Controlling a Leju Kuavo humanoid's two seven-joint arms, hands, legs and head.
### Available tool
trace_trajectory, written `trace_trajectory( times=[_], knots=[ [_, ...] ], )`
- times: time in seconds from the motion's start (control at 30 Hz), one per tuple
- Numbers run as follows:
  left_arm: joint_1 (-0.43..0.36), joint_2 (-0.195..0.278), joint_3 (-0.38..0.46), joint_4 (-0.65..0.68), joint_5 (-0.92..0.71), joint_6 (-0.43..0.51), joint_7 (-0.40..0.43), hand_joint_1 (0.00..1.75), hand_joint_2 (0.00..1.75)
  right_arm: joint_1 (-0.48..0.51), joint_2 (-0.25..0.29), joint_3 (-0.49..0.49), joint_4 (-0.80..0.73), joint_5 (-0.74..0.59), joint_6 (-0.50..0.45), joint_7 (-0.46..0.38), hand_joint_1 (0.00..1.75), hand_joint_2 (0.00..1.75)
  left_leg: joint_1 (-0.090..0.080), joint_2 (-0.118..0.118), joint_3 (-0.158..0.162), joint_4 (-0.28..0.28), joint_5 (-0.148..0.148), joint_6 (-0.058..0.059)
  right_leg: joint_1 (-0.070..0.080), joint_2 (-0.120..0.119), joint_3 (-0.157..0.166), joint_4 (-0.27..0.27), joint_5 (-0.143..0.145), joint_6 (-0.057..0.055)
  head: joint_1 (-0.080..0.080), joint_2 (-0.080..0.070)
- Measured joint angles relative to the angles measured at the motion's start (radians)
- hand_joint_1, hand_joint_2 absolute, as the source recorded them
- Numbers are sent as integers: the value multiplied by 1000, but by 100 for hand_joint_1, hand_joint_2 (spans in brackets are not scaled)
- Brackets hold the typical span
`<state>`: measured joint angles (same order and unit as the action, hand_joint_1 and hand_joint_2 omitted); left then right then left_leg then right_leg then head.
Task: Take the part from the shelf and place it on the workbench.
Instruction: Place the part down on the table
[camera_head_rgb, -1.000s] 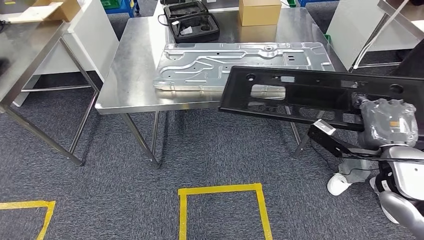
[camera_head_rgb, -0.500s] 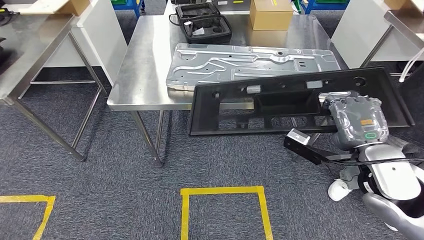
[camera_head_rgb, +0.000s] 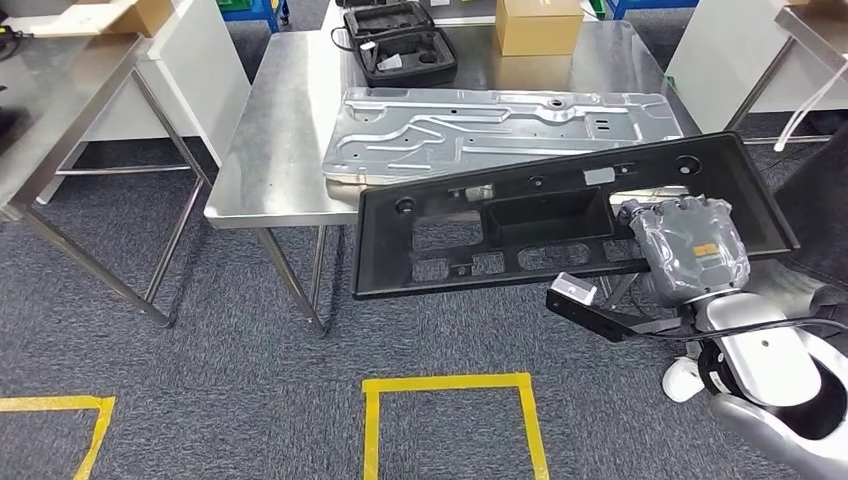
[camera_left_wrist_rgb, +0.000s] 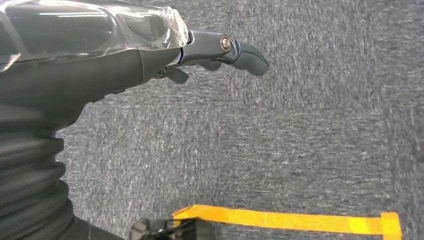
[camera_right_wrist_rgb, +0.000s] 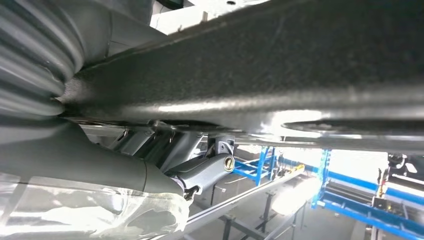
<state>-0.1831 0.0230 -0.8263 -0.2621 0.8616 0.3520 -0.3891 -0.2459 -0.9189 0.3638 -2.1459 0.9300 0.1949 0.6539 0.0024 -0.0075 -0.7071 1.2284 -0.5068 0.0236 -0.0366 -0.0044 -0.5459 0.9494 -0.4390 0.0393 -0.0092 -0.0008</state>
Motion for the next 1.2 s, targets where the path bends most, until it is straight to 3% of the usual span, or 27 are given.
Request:
trace_trajectory(
  times=[0.07, 0.13, 0.3, 0.37, 0.43, 0.47, 0.5, 0.53, 0.6, 0.67, 0.77, 0.83, 0.93, 0.97, 1.0, 1.03, 1.13, 1.2],
  knots=[
    [-1, 0, 0, 0, -1, -1, 0, 0, 175, -3, -1, 8, -2, 0, 0, 5, 175, 175, 2, 1, 65, -154, 80, 3, -2, 0, 12, 0, -8, 8, 0, 0],
    [-2, 1, 0, 0, -2, -1, 0, 0, 175, -8, -3, 12, -4, 0, 0, 13, 175, 175, -3, 0, 114, -261, 119, 11, -1, 1, 17, 0, -15, 17, 0, 0],
    [-1, 1, 0, 0, -5, -2, 0, 0, 175, -13, -11, 23, -7, 1, 5, 31, 175, 175, -9, -2, 127, -283, 117, 35, -4, 3, 20, 1, -27, 41, 1, 0],
    [-2, 2, 0, 0, -8, -2, 0, 0, 175, -14, -17, 26, -8, 4, 7, 35, 175, 175, -6, -2, 139, -291, 116, 48, -4, 3, -14, 80, -70, 44, 3, 0],
    [-2, 2, 0, 0, -9, -3, 0, 0, 175, -14, -19, 28, -8, 5, 9, 36, 175, 175, -11, -2, 146, -291, 111, 58, 0, 3, -93, 228, -130, 43, 5, 0],
    [-1, 2, 0, 0, -10, -3, 0, 0, 175, -12, -20, 29, -8, 6, 11, 36, 175, 175, -14, -2, 149, -291, 108, 61, 2, 3, -128, 285, -143, 43, 6, 0],
    [-1, 2, 0, 0, -10, -4, 0, 0, 175, -11, -20, 31, -8, 6, 12, 36, 175, 175, -18, -2, 153, -290, 105, 63, 4, 3, -146, 305, -135, 41, 6, 0],
    [-1, 2, 0, 0, -11, -4, 0, 0, 175, -10, -21, 32, -8, 6, 13, 36, 175, 175, -20, -3, 159, -290, 101, 63, 6, 3, -143, 282, -106, 38, 6, 0],
    [-1, 1, 0, 0, -11, -4, 0, 0, 175, -11, -23, 33, -8, 6, 14, 36, 175, 175, -22, -5, 170, -288, 91, 60, 10, 3, -86, 141, -23, 28, 7, 0],
    [-2, 2, 0, 0, -11, -4, 0, 0, 175, -12, -24, 33, -9, 8, 14, 36, 175, 175, -27, -6, 175, -285, 81, 53, 16, 3, -38, 32, 21, 19, 7, 0],
    [-2, 2, 0, 0, -12, -4, 0, 0, 175, -8, -26, 31, -9, 19, 18, 36, 175, 175, -31, -6, 174, -283, 74, 45, 18, 3, -30, 12, 22, 7, 6, 0],
    [-2, 2, 1, 0, -13, -4, 0, 0, 175, -3, -27, 26, -10, 30, 23, 36, 175, 175, -28, -4, 163, -254, 54, 33, 14, 2, -26, 9, 20, -2, 6, 0],
    [-1, 1, 1, 0, -14, -4, 1, 0, 175, 8, -27, 13, -14, 43, 31, 36, 175, 175, -16, -1, 68, -63, -31, 9, 12, 0, -21, 8, 15, -10, 4, 0],
    [0, 1, 2, 0, -14, -4, 1, 0, 175, 14, -28, 8, -15, 45, 33, 36, 175, 175, -13, -1, 31, 3, -51, 5, 12, 0, -20, 9, 14, -11, 4, 0],
    [2, 1, 2, 0, -14, -5, 1, 0, 175, 19, -28, 5, -15, 47, 34, 36, 175, 175, -10, -1, 9, 34, -52, 4, 12, 1, -18, 9, 11, -12, 4, 0],
    [4, 1, 2, 0, -14, -5, 1, 0, 175, 25, -28, 1, -15, 48, 35, 36, 175, 175, -9, 0, 8, 19, -31, 4, 12, 1, -15, 9, 9, -11, 4, 0],
    [3, 2, 2, 0, -15, -7, 1, 0, 175, 33, -28, -8, -18, 54, 37, 36, 175, 175, -16, 0, 101, -198, 84, 25, 15, 3, 0, 7, -1, -7, 4, 0],
    [1, 4, 2, 0, -15, -8, 1, 0, 175, 37, -28, -18, -18, 56, 40, 36, 175, 175, -25, 2, 136, -274, 105, 40, 13, 3, 4, 6, -6, 1, 4, 0]
  ],
)
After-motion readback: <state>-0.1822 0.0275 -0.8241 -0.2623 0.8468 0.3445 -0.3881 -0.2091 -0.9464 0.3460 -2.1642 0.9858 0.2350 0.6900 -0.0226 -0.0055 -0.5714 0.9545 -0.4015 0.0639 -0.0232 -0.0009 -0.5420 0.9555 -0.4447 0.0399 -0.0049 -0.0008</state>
